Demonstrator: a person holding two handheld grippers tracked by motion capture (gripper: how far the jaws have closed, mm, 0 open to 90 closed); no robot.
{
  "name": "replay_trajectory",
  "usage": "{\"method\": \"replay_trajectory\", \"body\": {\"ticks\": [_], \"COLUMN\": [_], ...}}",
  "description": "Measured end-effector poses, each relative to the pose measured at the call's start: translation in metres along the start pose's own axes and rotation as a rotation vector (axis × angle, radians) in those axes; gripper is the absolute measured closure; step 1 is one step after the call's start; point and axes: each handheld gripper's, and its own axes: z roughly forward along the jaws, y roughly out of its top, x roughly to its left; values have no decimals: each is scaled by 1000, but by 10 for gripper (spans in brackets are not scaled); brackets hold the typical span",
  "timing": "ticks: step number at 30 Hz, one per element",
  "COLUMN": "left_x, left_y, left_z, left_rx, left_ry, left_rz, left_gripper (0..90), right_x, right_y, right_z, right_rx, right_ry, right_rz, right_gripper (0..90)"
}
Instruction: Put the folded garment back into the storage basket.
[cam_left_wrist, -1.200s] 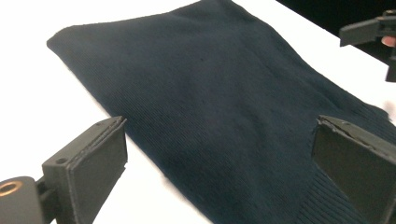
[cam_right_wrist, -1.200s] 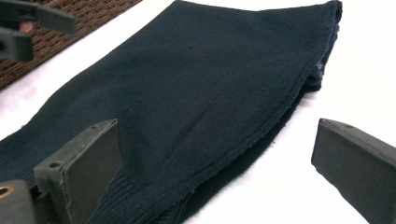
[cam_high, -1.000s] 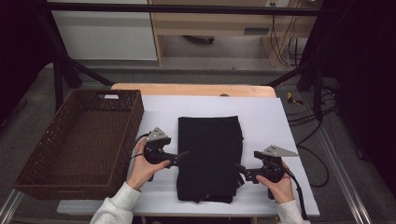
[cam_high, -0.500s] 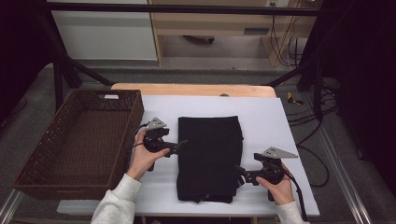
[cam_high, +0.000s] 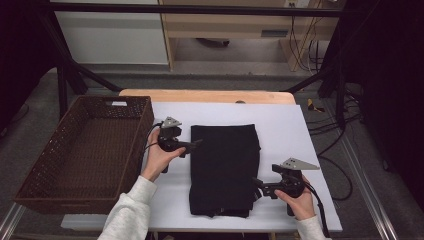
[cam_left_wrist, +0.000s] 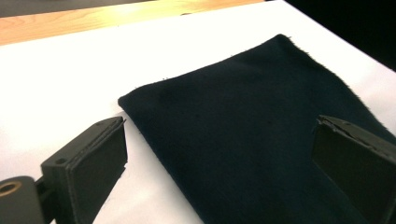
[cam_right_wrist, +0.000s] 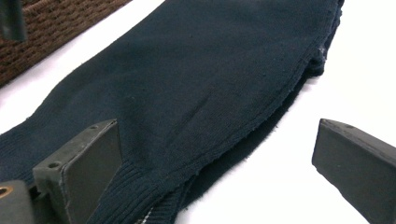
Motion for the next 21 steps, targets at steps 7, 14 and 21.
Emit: {"method": "replay_trajectory", "body": {"ticks": [7, 14, 21], "left_x": [3, 8, 16], "left_y": [3, 4, 1], "left_z": [17, 35, 49], "left_rx": [32, 58, 85], "left_ry": [35, 65, 109], "left_rz": [-5, -6, -23], "left_gripper": [41, 47, 59], "right_x": [1, 1, 2], "right_y": [-1, -2, -2], "right_z": [1, 3, 4], "right_rx": [6, 15, 21], "right_ry": [9, 13, 16], "right_rz": [-5, -9, -9], "right_gripper": [19, 19, 19]}}
